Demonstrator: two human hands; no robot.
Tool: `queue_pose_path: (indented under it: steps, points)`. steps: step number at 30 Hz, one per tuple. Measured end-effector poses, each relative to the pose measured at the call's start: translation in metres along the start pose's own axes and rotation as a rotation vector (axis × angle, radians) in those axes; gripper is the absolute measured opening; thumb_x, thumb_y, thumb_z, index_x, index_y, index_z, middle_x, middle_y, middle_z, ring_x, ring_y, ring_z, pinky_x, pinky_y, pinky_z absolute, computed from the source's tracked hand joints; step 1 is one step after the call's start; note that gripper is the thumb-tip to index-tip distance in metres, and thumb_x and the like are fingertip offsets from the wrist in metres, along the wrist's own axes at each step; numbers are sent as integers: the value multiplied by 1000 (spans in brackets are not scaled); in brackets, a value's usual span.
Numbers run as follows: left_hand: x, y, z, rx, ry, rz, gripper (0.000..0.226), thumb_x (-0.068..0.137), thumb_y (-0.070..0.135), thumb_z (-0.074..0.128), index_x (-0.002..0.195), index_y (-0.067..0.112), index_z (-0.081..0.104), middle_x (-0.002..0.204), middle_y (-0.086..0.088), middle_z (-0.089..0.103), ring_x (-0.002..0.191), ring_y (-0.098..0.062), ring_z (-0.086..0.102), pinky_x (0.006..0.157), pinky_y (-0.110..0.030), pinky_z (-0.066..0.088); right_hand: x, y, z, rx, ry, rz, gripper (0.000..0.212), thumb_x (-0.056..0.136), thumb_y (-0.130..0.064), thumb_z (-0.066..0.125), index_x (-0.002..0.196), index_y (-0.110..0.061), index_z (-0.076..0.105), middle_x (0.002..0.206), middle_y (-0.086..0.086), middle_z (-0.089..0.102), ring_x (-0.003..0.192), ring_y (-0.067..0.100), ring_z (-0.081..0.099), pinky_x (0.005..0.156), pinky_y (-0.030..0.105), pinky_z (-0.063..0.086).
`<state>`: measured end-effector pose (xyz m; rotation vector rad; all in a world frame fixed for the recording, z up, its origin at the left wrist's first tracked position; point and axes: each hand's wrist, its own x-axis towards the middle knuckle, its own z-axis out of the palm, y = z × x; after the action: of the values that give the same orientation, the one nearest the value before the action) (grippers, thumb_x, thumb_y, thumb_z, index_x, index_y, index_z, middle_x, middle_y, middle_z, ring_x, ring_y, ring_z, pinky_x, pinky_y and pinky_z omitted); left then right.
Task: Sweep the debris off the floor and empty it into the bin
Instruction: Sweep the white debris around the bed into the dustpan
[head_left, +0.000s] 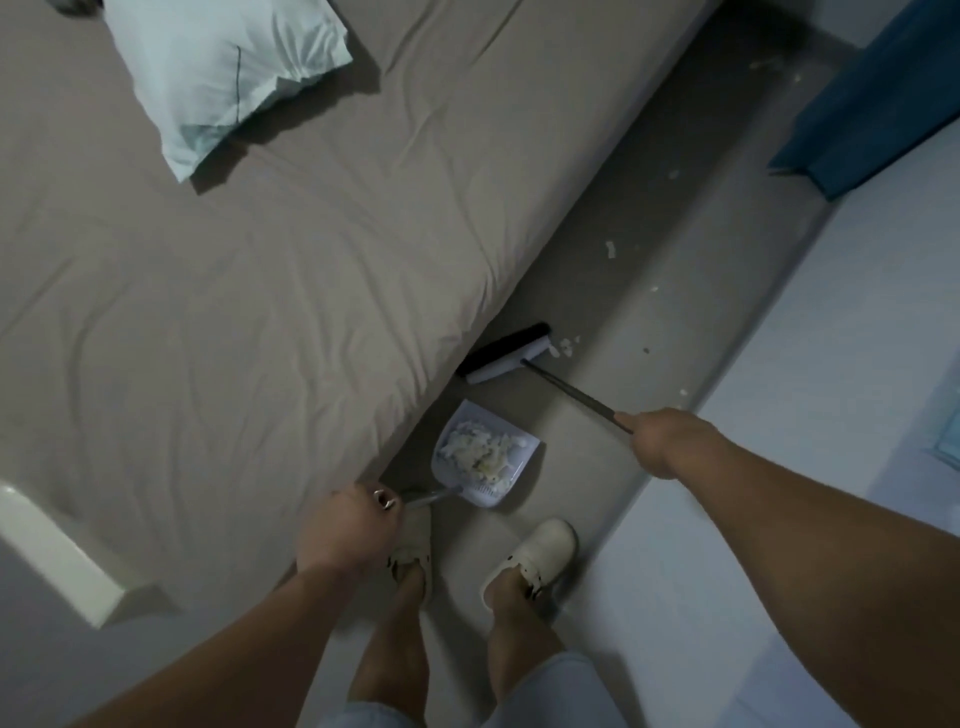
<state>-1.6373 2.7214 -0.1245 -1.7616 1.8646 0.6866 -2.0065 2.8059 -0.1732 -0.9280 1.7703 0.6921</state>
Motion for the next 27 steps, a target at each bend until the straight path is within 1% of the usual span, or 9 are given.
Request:
queue_pose_path:
  steps: [6,11,14,16,18,19,23,26,27]
  points:
    - [-12,1,-4,-15,-2,14,24,93,37,58,74,23,65,92,-12,74,89,-35,69,68,-34,51,-29,43,-15,40,88,21,70,98,-16,41,154,-44,9,161,4,21,144,26,30,117,38,28]
    - [-13,5,-10,30,-29,41,28,95,40,54,72,27,63,71,-1,62,72,-27,62,61,-30,43,-64,91,-9,182,186,79,53,102,-32,31,150,-51,20,154,-1,38,134,23,44,107,32,35]
    - [-9,14,-11,74,-21,68,32,93,43,53,67,25,56,84,-6,70,77,-31,64,62,-30,45,-68,92,-10,341,170,120,53,103,-27,33,154,-36,22,151,1,42,126,24,50,99,29,42]
    - [-4,23,-12,94,-19,90,31,94,43,51,68,25,51,85,-6,69,80,-32,65,64,-31,46,-59,78,-11,385,138,134,51,102,-15,37,152,-19,32,136,10,55,104,27,61,79,29,51]
    - [6,34,-10,110,-43,113,27,94,42,49,74,25,54,88,-6,69,88,-33,67,65,-31,45,-44,61,-8,417,97,109,43,97,-7,36,138,-8,49,96,16,64,68,27,59,54,28,48]
    - [11,39,-10,113,-51,125,27,94,42,48,74,25,53,92,-7,70,90,-33,68,66,-31,44,-43,49,-8,426,76,105,40,95,-3,38,132,-4,52,88,17,64,63,27,58,52,28,47]
    - [27,61,-11,166,-15,194,29,96,40,49,85,20,65,94,-8,72,90,-33,69,68,-33,50,-51,-5,-3,238,-64,116,29,90,-10,64,117,-1,67,99,15,66,96,22,63,77,26,48]
    - [41,71,-13,219,-15,230,27,98,37,46,90,19,66,101,-10,72,96,-33,69,76,-35,52,-55,-13,9,373,-95,145,9,90,-10,64,86,-2,67,70,4,50,83,19,61,57,15,41]
    - [46,70,-12,228,-29,237,28,98,37,46,93,19,66,103,-11,72,97,-33,69,78,-36,53,-58,-11,16,535,-89,161,9,92,-9,59,90,-2,64,66,3,48,75,22,63,47,15,41]
